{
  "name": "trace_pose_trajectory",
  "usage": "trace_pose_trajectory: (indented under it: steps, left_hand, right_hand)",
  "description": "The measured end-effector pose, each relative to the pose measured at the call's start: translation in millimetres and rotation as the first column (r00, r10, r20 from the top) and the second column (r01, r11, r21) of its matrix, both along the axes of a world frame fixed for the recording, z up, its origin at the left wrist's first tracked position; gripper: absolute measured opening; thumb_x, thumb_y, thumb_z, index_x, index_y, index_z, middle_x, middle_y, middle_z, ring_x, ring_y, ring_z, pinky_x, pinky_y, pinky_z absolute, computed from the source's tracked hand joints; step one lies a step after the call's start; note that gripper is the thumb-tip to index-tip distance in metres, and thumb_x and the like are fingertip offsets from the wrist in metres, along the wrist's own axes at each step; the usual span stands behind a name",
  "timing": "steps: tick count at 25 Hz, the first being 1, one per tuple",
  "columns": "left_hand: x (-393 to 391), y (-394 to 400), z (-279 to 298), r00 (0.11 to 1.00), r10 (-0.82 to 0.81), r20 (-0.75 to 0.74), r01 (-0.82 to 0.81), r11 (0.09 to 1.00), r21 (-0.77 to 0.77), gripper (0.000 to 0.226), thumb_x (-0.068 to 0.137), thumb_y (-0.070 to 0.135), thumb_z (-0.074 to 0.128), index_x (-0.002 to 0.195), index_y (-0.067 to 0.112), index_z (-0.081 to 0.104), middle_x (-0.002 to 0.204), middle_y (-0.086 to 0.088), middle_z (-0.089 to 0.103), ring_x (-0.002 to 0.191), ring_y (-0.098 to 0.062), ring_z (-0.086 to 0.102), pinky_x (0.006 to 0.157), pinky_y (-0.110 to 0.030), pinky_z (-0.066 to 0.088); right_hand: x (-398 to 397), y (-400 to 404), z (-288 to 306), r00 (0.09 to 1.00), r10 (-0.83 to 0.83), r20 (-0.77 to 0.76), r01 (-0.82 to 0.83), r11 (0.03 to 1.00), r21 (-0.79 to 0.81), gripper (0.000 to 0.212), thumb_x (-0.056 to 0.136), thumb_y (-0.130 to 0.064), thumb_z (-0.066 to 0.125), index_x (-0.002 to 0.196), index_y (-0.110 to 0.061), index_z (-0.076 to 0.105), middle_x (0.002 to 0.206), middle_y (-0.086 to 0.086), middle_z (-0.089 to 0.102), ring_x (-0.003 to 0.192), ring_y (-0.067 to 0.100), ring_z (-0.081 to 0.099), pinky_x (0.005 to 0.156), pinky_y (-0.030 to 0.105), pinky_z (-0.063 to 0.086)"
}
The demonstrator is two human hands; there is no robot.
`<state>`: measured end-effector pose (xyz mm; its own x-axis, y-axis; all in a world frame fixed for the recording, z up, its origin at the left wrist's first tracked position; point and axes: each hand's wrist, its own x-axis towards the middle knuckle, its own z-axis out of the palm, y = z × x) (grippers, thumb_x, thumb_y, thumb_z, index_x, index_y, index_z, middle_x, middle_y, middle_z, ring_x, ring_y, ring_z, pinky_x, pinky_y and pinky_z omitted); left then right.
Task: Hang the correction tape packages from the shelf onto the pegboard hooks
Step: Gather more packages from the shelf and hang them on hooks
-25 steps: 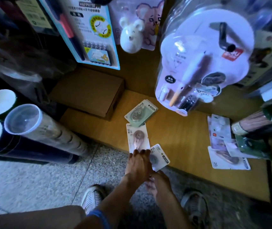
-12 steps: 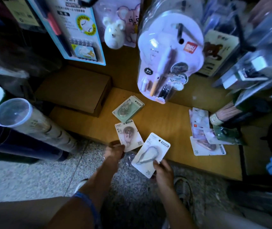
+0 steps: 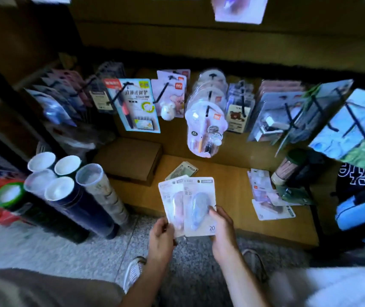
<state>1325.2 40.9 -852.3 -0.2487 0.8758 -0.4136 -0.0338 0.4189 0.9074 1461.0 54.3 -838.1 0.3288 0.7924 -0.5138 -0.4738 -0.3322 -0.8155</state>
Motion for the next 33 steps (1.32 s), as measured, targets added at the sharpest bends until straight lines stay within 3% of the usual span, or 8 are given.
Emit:
trace_pose_trajectory:
  steps: [4, 7, 10, 15, 19, 24, 27, 33]
  left_hand:
    - [28, -23, 93, 0.992, 0.045, 0.117, -0.083, 0.935, 0.345, 0.016, 0.098, 0.000, 0.047, 0.087, 0.006, 0.058, 0.071, 0.002, 0.065, 0.064, -0.016, 0.058, 0.050, -0.030, 0.049]
    - [37, -28, 164, 0.939, -0.031, 0.342, -0.124, 0.899, 0.420, 0.012, 0.098, 0.015, 0.052, 0.094, 0.010, 0.062, 0.076, 0.000, 0.068, 0.062, -0.012, 0.060, 0.045, -0.030, 0.050]
    - [38, -17, 217, 0.908, -0.179, 0.380, -0.034, 0.871, 0.490, 0.011, 0.085, 0.020, 0.070, 0.092, 0.013, 0.068, 0.080, -0.009, 0.068, 0.060, -0.016, 0.058, 0.041, -0.027, 0.050]
    - [36, 6, 272, 0.875, -0.252, 0.414, -0.001, 0.853, 0.522, 0.016, 0.094, 0.016, 0.055, 0.105, 0.009, 0.065, 0.087, -0.002, 0.074, 0.067, -0.018, 0.067, 0.049, -0.034, 0.059]
    - [43, 16, 293, 0.798, -0.325, 0.507, 0.034, 0.865, 0.501, 0.025, 0.095, 0.005, 0.050, 0.104, 0.015, 0.071, 0.102, -0.012, 0.075, 0.084, -0.028, 0.070, 0.050, -0.029, 0.059]
    - [51, 28, 314, 0.739, -0.326, 0.590, -0.005, 0.872, 0.489, 0.028, 0.096, -0.001, 0.046, 0.107, 0.013, 0.068, 0.098, -0.011, 0.077, 0.074, -0.026, 0.075, 0.052, -0.030, 0.061]
    - [53, 34, 319, 0.737, -0.316, 0.597, -0.009, 0.879, 0.477, 0.028, 0.098, 0.000, 0.044, 0.109, 0.013, 0.067, 0.100, -0.009, 0.077, 0.078, -0.026, 0.076, 0.053, -0.031, 0.061]
    - [73, 32, 323, 0.714, -0.376, 0.590, 0.053, 0.870, 0.489, 0.029, 0.097, -0.002, 0.043, 0.107, 0.011, 0.067, 0.086, -0.006, 0.078, 0.065, -0.020, 0.075, 0.048, -0.031, 0.060]
  right_hand:
    - [-8, -21, 83, 0.999, -0.036, 0.017, 0.030, 0.959, 0.283, 0.021, 0.097, -0.011, 0.054, 0.081, -0.013, 0.066, 0.078, 0.004, 0.071, 0.069, 0.016, 0.061, 0.057, 0.023, 0.046]
    - [-3, -30, 146, 0.989, -0.120, 0.084, 0.062, 0.862, 0.503, 0.021, 0.098, -0.012, 0.054, 0.085, -0.014, 0.070, 0.087, 0.003, 0.073, 0.081, 0.017, 0.061, 0.071, 0.030, 0.048]
    - [12, -32, 195, 0.972, -0.191, 0.137, 0.072, 0.797, 0.599, 0.017, 0.097, -0.016, 0.057, 0.089, -0.015, 0.071, 0.091, 0.003, 0.075, 0.087, 0.019, 0.061, 0.079, 0.035, 0.047]
    - [43, -25, 247, 0.946, -0.270, 0.177, 0.123, 0.809, 0.575, 0.015, 0.098, -0.018, 0.056, 0.093, -0.015, 0.069, 0.095, 0.007, 0.076, 0.087, 0.023, 0.068, 0.074, 0.037, 0.052]
    - [48, -28, 267, 0.973, -0.166, 0.158, 0.055, 0.838, 0.543, 0.020, 0.100, -0.018, 0.051, 0.117, -0.020, 0.062, 0.102, 0.011, 0.073, 0.071, 0.029, 0.073, 0.042, 0.035, 0.054]
    - [59, -29, 294, 0.991, -0.017, 0.131, -0.065, 0.800, 0.596, 0.044, 0.087, 0.017, 0.046, 0.113, -0.015, 0.063, 0.102, 0.015, 0.075, 0.081, 0.033, 0.074, 0.053, 0.035, 0.059]
    - [68, -30, 304, 0.994, -0.037, 0.103, -0.032, 0.801, 0.598, 0.028, 0.085, -0.002, 0.063, 0.111, -0.013, 0.065, 0.100, 0.014, 0.076, 0.079, 0.030, 0.074, 0.053, 0.035, 0.059]
    - [87, -38, 314, 0.988, -0.127, 0.084, 0.058, 0.825, 0.563, 0.036, 0.065, -0.021, 0.075, 0.100, -0.012, 0.070, 0.094, 0.016, 0.076, 0.074, 0.032, 0.071, 0.043, 0.032, 0.054]
